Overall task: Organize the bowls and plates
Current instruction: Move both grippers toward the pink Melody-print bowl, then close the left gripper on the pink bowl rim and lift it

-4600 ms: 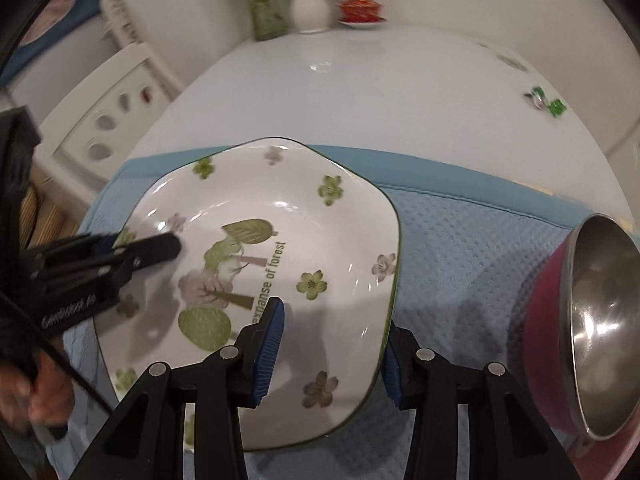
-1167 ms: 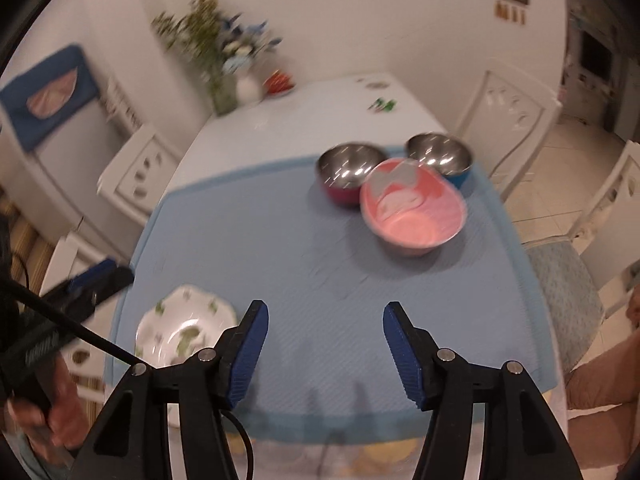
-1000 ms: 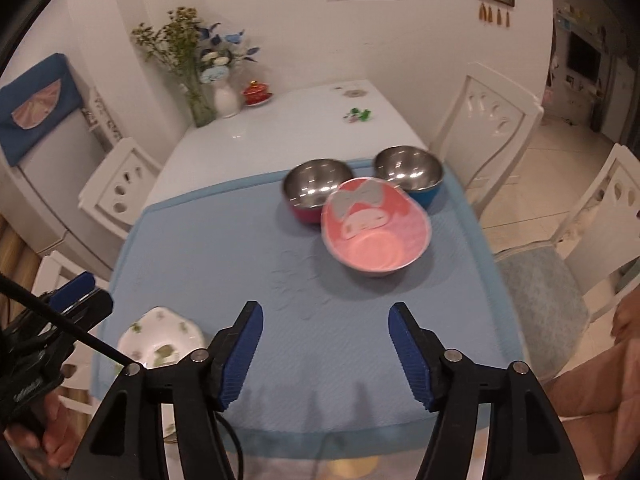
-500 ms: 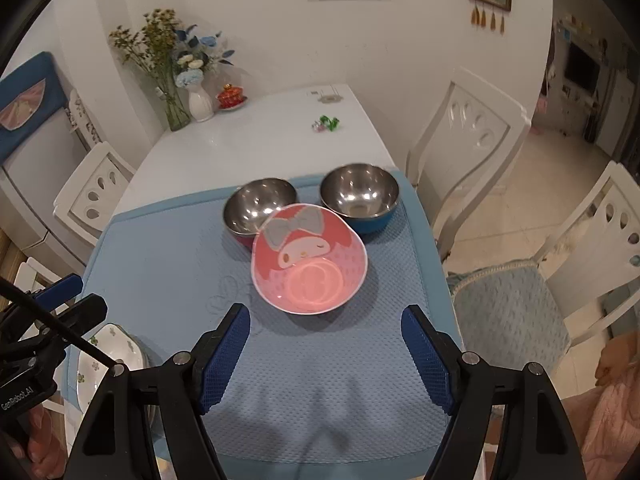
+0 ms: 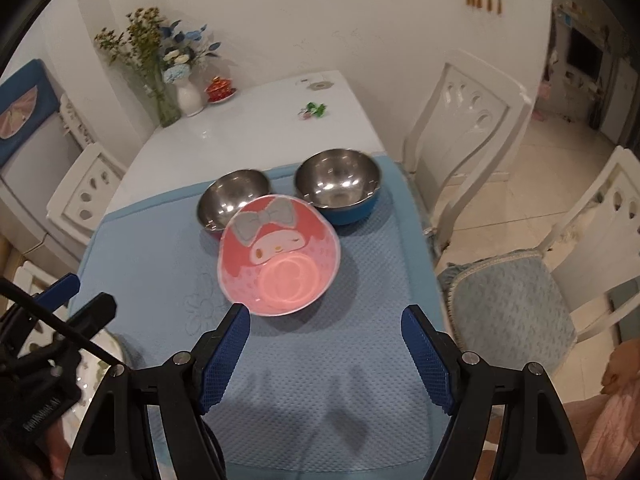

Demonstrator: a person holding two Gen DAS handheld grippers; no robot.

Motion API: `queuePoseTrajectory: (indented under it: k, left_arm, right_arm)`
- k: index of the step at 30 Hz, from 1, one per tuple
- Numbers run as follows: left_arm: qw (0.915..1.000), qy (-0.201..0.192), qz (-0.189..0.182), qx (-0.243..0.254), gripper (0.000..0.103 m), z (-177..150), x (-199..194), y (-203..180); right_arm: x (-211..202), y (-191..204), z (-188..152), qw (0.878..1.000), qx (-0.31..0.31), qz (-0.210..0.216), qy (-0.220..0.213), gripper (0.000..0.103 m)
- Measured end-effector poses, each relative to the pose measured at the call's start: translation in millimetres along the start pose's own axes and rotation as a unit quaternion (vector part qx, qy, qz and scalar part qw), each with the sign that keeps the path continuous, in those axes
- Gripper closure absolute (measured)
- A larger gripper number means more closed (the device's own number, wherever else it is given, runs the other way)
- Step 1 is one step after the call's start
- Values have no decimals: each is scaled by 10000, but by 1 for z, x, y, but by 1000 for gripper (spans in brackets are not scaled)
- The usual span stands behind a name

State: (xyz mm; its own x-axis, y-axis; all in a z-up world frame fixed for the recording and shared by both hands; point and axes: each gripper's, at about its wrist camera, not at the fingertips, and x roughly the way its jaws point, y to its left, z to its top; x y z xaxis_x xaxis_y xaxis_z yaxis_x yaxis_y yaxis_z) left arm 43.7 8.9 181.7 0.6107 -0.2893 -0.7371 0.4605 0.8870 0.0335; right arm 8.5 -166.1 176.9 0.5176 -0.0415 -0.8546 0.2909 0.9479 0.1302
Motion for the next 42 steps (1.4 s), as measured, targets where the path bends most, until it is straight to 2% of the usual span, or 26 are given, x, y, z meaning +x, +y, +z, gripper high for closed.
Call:
queuePoseTrajectory:
  k: [3,6,9,14,19,25,30,34,36,40,42]
  left_arm:
    - [9998,4,182,2,34,-3,-4,1]
    - [9998,18,185,-36,29,-7,-8,3]
    - [9998,9,213,-62,28,-10,-8,5]
    - [9997,172,-92,-147,28,-9,10,4]
    - [9960,603,-565,-338,29,0,48,2]
    - [9846,999,-981,-1043,29,13,106,13]
    - [9780,1277,-1237,-1087,30,21,149,6]
    - [9769,1385,-1229,-1066,32,24,177,-1]
    - [9757,1470,-1237,-1052,38,25,189,-3]
    - [9733,1618,-1292,-992,49,22,205,-9]
    - [9729,1638,-1321,-960,66,21,211,-11]
  right_arm:
    - [7,15,-6,9997,-209,36,99,27]
    - [13,27,-12,9990,-379,103,214,27]
    - [14,37,-15,9982,-542,106,245,27]
    - [19,26,-7,9982,-540,-213,147,27]
    - [41,-6,18,9997,70,-81,241,27]
    - [82,-30,39,9970,597,148,479,27]
    - [119,-33,44,9950,652,147,743,27]
    - [143,-34,45,9944,614,151,848,27]
    - [155,-32,46,9945,541,165,876,29]
    - [170,-27,46,9940,467,283,951,49]
    - [175,-26,44,9938,485,354,936,55]
